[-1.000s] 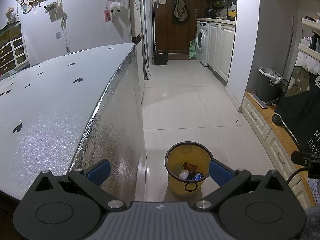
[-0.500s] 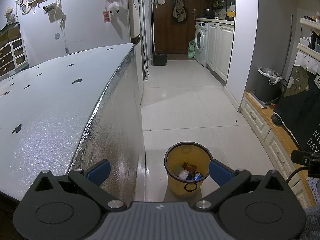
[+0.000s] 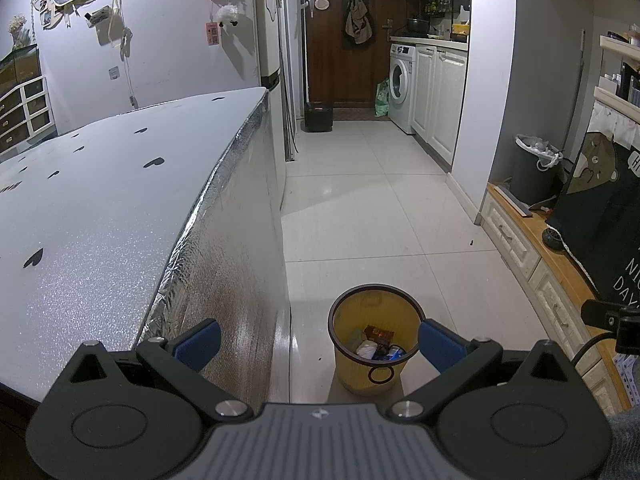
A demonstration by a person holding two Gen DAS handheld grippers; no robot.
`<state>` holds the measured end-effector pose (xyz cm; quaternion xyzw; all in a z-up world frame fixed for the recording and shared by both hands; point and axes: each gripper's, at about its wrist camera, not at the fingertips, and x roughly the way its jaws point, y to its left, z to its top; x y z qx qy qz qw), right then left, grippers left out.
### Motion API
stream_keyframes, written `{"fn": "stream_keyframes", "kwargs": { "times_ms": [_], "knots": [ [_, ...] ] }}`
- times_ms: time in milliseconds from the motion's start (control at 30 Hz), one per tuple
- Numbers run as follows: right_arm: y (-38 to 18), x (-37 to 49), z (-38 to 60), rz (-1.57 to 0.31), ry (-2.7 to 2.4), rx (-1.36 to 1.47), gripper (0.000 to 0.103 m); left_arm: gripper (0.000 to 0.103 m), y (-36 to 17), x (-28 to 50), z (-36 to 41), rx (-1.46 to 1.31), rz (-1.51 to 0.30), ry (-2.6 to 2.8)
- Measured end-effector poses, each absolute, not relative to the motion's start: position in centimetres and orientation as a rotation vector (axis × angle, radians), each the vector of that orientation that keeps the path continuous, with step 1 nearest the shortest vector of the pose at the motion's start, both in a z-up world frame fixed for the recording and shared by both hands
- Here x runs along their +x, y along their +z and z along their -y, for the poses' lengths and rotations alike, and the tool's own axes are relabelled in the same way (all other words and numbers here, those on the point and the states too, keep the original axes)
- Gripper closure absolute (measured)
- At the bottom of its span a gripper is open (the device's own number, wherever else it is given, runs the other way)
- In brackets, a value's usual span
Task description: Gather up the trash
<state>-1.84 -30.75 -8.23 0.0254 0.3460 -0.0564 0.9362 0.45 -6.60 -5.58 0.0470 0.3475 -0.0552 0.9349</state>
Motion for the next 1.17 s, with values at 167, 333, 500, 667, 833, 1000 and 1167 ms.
{"fn": "stream_keyframes", "kwargs": {
  "times_ms": [167,333,500,667,833,1000,1167],
  "knots": [
    [-8.24,-1.86,30.77,-0.707,-0.115,0.052,0.000,0.000,-5.59,0.44,6.59,0.097,-0.710,-0.113],
    [-8.24,-1.86,30.80,-0.706,-0.115,0.052,0.000,0.000,-5.60,0.44,6.61,0.096,-0.710,-0.113],
    [-8.26,-1.87,30.83,-0.706,-0.115,0.052,0.000,0.000,-5.60,0.43,6.61,0.097,-0.710,-0.113],
    [-8.25,-1.82,30.74,-0.706,-0.115,0.054,0.000,0.000,-5.53,0.43,6.78,0.098,-0.709,-0.115],
    [-8.26,-1.85,30.77,-0.705,-0.115,0.054,0.000,0.000,-5.49,0.39,6.86,0.097,-0.706,-0.115],
    [-8.27,-1.85,30.78,-0.705,-0.115,0.054,0.000,0.000,-5.27,0.30,6.93,0.101,-0.698,-0.116],
    [-8.25,-1.79,30.71,-0.704,-0.115,0.055,0.000,0.000,-5.28,0.34,6.97,0.111,-0.692,-0.113]
  ]
}}
